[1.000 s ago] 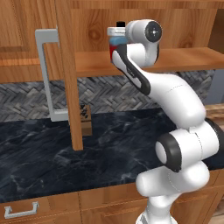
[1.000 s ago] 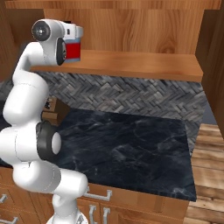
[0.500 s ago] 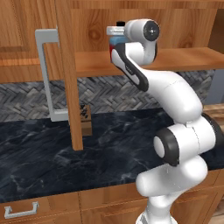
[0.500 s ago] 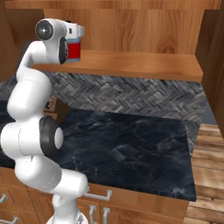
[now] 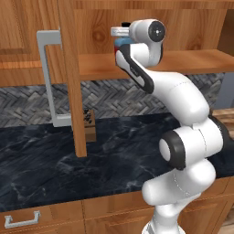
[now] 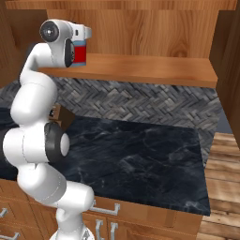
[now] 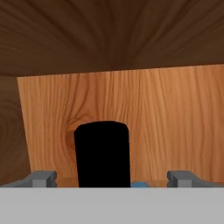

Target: Get the candle and the liquor from the cabinet and move them to the dining counter.

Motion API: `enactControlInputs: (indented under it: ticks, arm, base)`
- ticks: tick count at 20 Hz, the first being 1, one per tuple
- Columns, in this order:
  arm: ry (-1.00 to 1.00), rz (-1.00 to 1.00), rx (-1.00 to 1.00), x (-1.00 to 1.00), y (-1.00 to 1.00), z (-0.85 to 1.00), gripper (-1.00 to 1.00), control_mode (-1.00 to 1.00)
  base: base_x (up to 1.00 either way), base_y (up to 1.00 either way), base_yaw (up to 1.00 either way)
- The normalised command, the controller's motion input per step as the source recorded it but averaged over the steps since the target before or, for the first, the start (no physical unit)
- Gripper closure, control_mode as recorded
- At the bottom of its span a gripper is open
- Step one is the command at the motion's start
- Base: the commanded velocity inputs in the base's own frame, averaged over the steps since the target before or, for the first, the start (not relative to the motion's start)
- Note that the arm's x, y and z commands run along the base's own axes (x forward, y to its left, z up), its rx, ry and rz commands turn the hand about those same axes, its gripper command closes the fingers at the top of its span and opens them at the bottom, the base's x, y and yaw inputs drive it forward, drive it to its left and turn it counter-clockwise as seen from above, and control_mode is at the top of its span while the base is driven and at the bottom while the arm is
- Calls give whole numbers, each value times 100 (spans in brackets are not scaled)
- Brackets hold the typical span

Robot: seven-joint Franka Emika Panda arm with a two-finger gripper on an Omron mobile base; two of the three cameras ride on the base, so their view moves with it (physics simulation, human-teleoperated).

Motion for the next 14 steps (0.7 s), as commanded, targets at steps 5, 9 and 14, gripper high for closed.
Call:
enactControlInputs:
  ticks: [5,9,14]
  arm:
    - [0,0,0,13,2,0,-100,-100]
    - [0,0,0,3,2,0,-100,-100]
    - [0,0,0,1,4,0,-100,-100]
  base:
    - [0,0,0]
    - [0,0,0]
    - [0,0,0]
